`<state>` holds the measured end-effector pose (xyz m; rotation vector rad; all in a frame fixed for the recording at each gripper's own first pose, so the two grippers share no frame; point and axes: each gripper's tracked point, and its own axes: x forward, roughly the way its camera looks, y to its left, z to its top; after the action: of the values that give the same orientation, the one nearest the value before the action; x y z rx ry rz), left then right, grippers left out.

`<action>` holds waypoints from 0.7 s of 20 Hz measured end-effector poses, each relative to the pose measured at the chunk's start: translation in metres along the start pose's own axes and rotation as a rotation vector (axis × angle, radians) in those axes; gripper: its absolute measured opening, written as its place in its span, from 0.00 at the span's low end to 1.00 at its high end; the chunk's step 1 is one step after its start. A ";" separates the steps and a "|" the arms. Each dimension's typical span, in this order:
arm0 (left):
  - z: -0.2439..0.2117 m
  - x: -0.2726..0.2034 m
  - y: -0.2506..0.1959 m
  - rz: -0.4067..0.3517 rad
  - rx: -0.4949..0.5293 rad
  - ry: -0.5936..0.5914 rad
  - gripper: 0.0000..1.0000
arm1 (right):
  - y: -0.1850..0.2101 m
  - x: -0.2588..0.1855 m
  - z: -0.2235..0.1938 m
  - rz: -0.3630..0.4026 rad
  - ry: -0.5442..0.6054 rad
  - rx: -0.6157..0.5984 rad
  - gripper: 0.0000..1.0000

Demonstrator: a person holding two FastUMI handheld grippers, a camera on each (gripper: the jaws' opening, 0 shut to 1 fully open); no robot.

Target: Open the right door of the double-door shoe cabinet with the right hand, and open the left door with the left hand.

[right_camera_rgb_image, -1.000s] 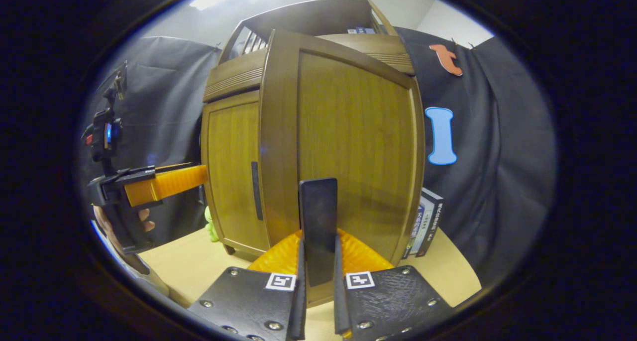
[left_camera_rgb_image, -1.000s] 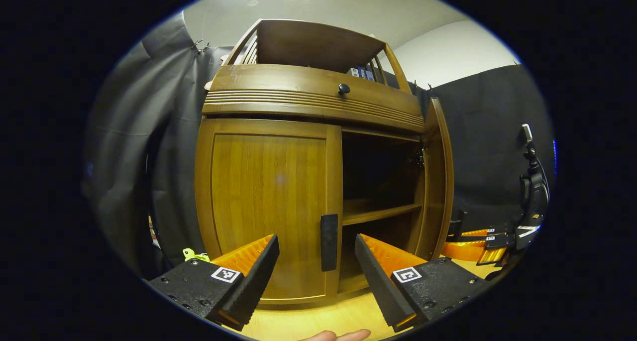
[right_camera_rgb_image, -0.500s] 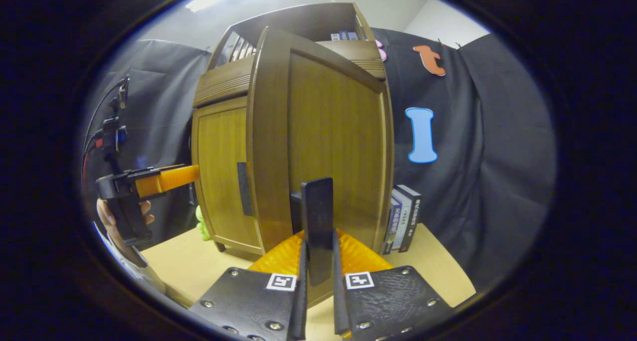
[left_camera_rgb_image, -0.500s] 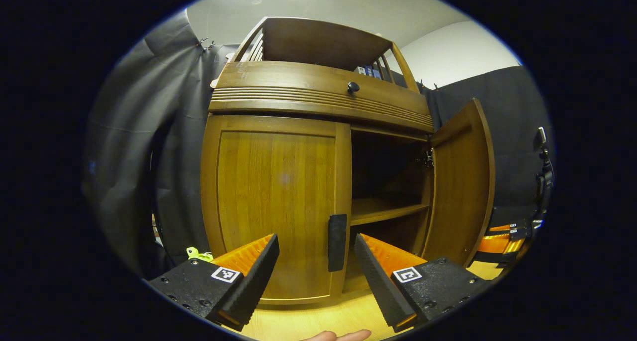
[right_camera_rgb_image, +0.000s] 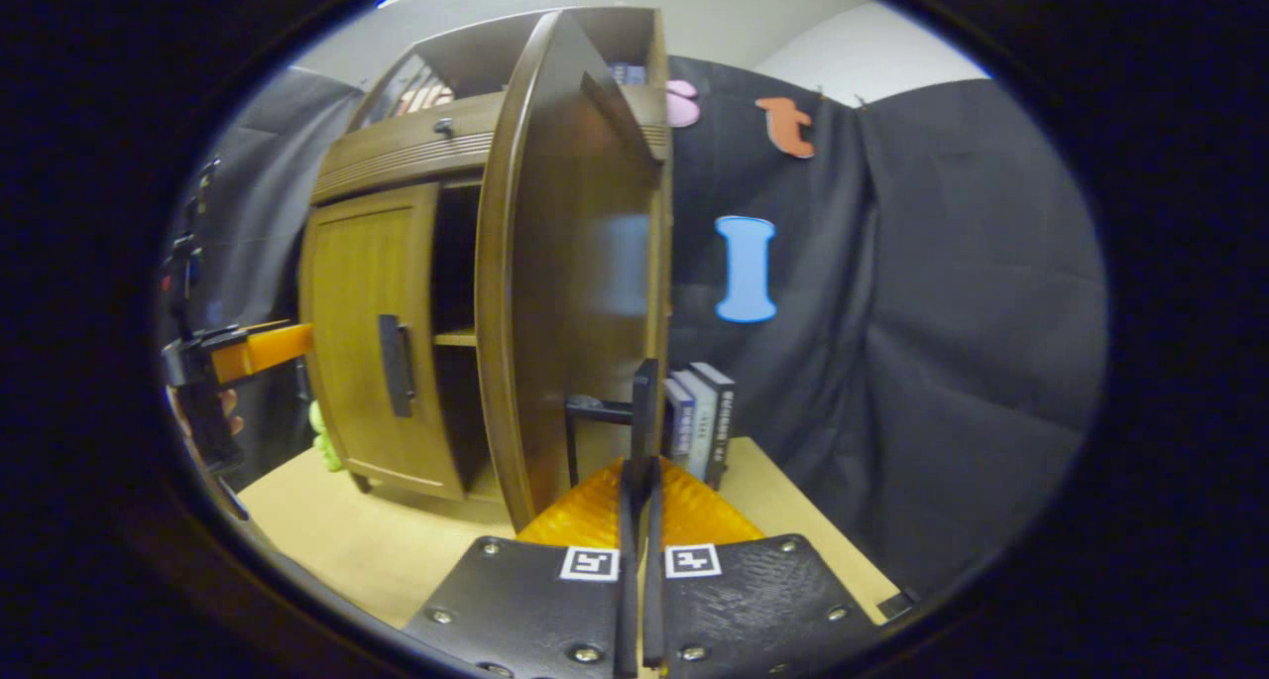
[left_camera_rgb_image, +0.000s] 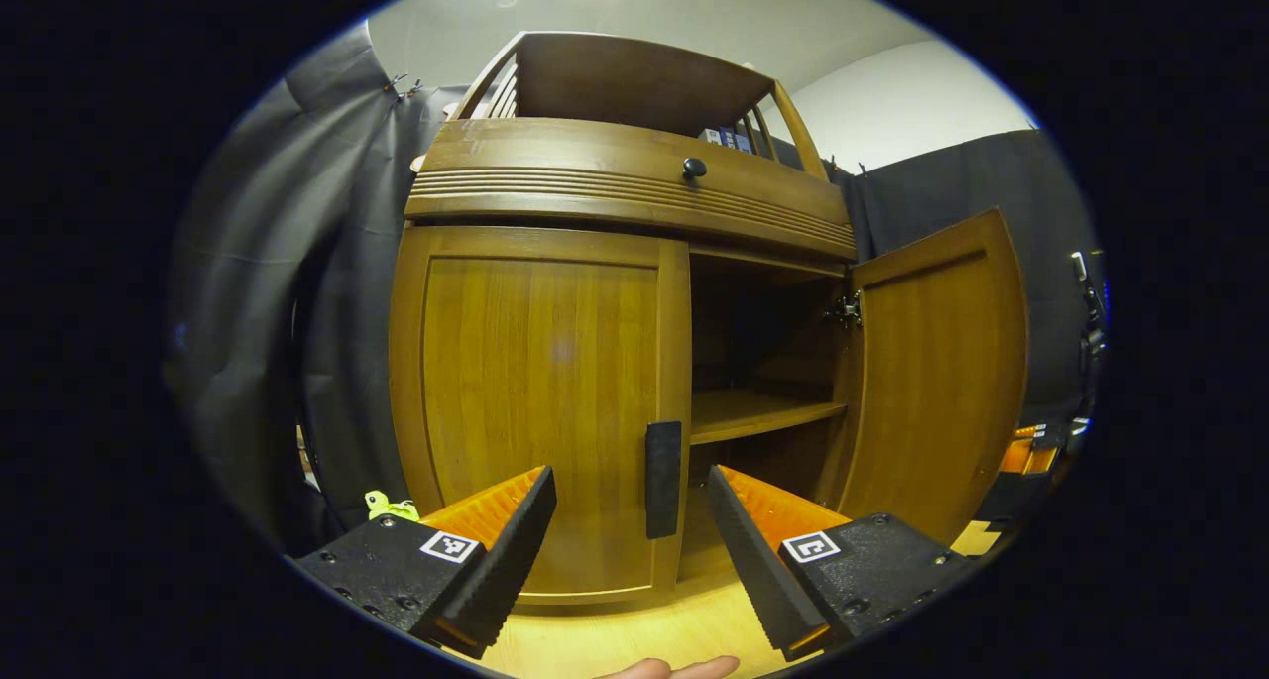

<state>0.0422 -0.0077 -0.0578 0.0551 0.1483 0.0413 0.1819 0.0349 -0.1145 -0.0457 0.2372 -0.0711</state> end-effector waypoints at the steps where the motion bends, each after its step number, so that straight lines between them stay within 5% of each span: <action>1: 0.000 0.001 0.001 0.007 0.000 0.003 0.92 | -0.016 0.001 0.002 -0.017 -0.008 0.015 0.03; 11: -0.012 0.013 0.009 0.034 -0.007 0.038 0.95 | -0.051 0.014 0.001 0.150 -0.062 0.043 0.01; 14: -0.016 0.016 0.010 0.034 -0.006 0.049 0.96 | -0.060 0.011 0.002 0.129 -0.064 0.022 0.19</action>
<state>0.0558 0.0039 -0.0753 0.0504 0.1962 0.0770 0.1895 -0.0258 -0.1117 -0.0105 0.1745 0.0560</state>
